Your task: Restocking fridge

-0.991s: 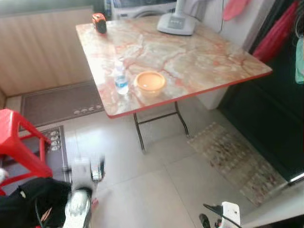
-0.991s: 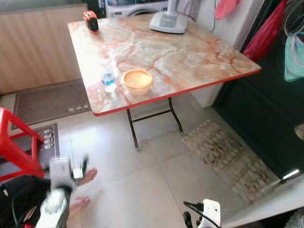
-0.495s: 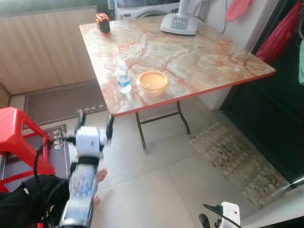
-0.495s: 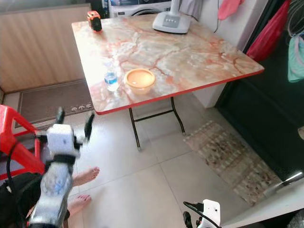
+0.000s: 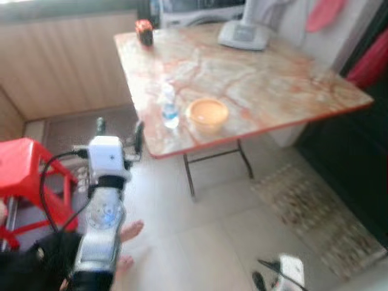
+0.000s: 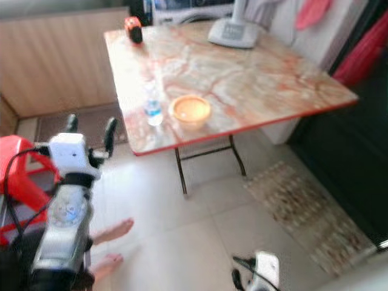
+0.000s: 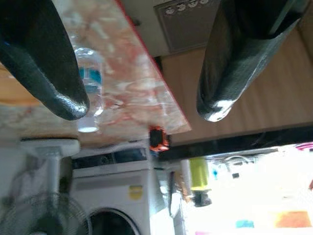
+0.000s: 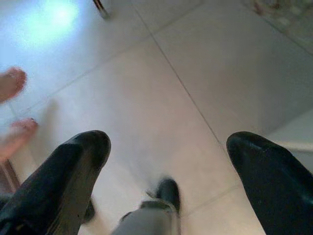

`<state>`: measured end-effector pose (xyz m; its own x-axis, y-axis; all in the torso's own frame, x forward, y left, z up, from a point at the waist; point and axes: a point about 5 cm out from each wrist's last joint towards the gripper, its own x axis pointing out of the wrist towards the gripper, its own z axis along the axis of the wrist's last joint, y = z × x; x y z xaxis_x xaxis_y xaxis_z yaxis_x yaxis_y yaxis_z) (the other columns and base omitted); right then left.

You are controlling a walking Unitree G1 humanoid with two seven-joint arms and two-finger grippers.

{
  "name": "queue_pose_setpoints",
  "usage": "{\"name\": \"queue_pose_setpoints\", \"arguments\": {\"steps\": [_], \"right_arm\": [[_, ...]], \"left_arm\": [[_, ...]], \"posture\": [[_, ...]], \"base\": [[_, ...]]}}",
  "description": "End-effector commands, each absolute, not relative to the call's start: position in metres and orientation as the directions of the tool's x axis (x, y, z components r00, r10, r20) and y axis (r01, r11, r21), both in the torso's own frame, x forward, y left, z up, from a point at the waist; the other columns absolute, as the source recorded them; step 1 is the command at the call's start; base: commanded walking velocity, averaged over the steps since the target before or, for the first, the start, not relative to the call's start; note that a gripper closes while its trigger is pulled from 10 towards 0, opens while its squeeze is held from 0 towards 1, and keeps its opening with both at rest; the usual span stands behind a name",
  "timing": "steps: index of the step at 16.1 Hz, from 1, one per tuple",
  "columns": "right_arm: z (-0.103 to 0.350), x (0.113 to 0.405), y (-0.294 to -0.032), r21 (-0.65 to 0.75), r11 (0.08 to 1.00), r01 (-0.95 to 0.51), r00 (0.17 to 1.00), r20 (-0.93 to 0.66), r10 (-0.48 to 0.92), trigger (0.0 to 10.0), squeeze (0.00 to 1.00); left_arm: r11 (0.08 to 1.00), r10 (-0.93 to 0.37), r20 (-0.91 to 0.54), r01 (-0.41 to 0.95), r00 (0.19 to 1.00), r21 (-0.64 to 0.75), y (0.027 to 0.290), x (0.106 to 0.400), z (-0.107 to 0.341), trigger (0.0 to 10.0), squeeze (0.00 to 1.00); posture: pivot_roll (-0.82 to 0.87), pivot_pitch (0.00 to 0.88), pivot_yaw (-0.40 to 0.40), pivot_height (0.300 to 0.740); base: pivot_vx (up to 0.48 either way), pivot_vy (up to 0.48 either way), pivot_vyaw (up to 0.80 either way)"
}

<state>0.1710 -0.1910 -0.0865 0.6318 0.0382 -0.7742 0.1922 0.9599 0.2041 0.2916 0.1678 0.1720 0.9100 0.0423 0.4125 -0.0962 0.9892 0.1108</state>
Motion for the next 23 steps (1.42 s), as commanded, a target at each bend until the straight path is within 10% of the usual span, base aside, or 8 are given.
{"name": "queue_pose_setpoints", "arguments": {"steps": [1,23], "right_arm": [[-0.09,0.16,-0.201,0.181,0.959,0.22,0.611,-0.792,0.01,10.0,0.0],[-0.09,0.16,-0.202,0.174,0.96,0.221,0.604,-0.797,0.005,10.0,0.0]], "left_arm": [[0.994,0.007,0.432,-0.053,0.902,0.093,0.155,0.292,0.18,10.0,0.0],[0.993,-0.108,0.526,0.064,0.844,0.101,0.134,0.292,0.233,10.0,0.0]], "posture": [[-0.13,0.053,-0.038,0.74],[-0.11,0.082,-0.055,0.74]], "base": [[0.352,0.0,0.0],[0.241,0.0,0.15]]}}
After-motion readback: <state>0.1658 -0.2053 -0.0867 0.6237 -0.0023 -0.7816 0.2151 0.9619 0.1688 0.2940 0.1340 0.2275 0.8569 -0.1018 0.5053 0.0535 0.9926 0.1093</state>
